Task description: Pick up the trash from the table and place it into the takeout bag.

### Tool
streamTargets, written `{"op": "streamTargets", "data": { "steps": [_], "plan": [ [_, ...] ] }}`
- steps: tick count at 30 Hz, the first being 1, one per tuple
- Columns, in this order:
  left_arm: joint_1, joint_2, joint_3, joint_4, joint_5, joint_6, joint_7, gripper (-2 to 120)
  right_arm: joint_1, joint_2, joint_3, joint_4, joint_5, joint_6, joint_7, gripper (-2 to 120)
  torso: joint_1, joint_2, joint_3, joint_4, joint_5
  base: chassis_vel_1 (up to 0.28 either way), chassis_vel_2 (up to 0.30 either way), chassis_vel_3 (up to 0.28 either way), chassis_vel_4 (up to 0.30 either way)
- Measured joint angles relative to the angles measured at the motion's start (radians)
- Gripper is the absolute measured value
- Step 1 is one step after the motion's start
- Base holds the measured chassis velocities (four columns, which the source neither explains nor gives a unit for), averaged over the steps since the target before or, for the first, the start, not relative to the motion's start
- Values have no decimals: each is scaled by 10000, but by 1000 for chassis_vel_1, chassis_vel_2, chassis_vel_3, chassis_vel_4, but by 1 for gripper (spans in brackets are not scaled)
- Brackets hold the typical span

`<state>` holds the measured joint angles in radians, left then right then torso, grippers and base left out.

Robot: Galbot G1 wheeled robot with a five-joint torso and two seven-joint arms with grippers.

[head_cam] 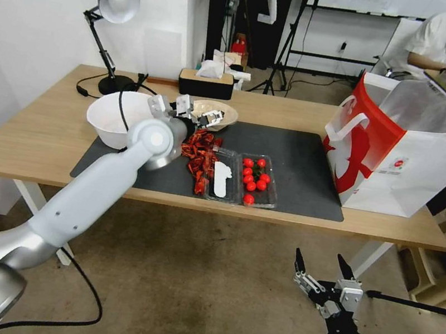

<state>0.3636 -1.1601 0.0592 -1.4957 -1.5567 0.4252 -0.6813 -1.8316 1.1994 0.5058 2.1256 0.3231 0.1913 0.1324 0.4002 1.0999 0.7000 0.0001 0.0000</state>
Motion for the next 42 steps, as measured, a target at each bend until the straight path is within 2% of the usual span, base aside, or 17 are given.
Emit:
{"op": "streamTargets", "data": {
  "steps": [4,5,10,11,18,24,27,28,30,31,33,34,36,37,39,40,42],
  "plan": [
    [-186,-242,-209,383,-423,107,-458,100,4,44,-15,4,-92,0,28,100,-1,0,0,-2,0,0,0,0,0],
    [-320,-374,-304,710,-596,137,-618,100,-3,80,-33,5,-150,0,35,100,-1,0,0,-1,1,0,0,0,0],
    [-534,-560,-335,1312,-686,140,-636,100,-45,144,-42,5,-242,2,38,100,-1,0,0,-1,0,0,0,0,0],
    [-670,-686,-335,1693,-677,145,-623,100,-67,159,-42,5,-262,7,38,100,-1,0,0,-1,0,0,0,0,0],
    [-1075,-1288,-377,2972,-381,-16,-575,100,-198,197,-18,19,-285,72,20,100,-3,0,-1,-1,0,0,0,0,0],
    [-1149,-1509,-453,3356,-179,-165,-604,97,-194,180,-34,19,-287,78,13,100,-2,0,-1,-3,1,0,0,0,0],
    [-1150,-1572,-460,3493,10,-201,-631,83,-204,149,-45,80,-269,79,13,100,-2,2,-1,-2,-1,0,0,0,0],
    [-1150,-1572,-460,3493,10,-201,-631,83,-204,149,-45,80,-269,79,13,100,-2,2,-1,-2,-1,0,0,0,0],
    [-1149,-1586,-484,3516,41,-217,-630,72,-205,121,-48,87,-249,79,13,100,-2,2,-1,-1,0,0,0,0,0],
    [-1149,-1586,-484,3516,41,-217,-630,72,-205,121,-48,87,-249,79,13,100,-2,2,-1,-1,0,0,0,0,0],
    [-1143,-1588,-494,3497,49,-244,-629,60,-197,116,-62,63,-245,79,13,100,-2,2,-1,-2,0,0,0,0,0],
    [-1143,-1588,-494,3497,49,-244,-629,60,-197,116,-62,63,-245,79,13,100,-2,2,-1,-2,0,0,0,0,0],
    [-1134,-1587,-500,3469,51,-256,-630,50,-189,123,-89,19,-245,79,7,100,-2,2,-1,-2,0,0,0,0,0],
    [-1134,-1587,-500,3469,51,-256,-630,50,-189,123,-89,19,-245,79,7,100,-2,2,-1,-2,0,0,0,0,0],
    [-1132,-1576,-502,3455,53,-268,-630,38,-168,139,-128,3,-248,79,1,100,-2,1,-1,-2,0,0,0,0,0],
    [-1132,-1576,-502,3455,53,-268,-630,38,-168,139,-128,3,-248,79,1,100,-2,1,-1,-2,0,0,0,0,0],
    [-1128,-1555,-502,3434,56,-275,-630,30,-148,144,-143,-6,-252,79,0,100,-2,2,-1,-1,-1,0,0,0,0]
  ]
}}
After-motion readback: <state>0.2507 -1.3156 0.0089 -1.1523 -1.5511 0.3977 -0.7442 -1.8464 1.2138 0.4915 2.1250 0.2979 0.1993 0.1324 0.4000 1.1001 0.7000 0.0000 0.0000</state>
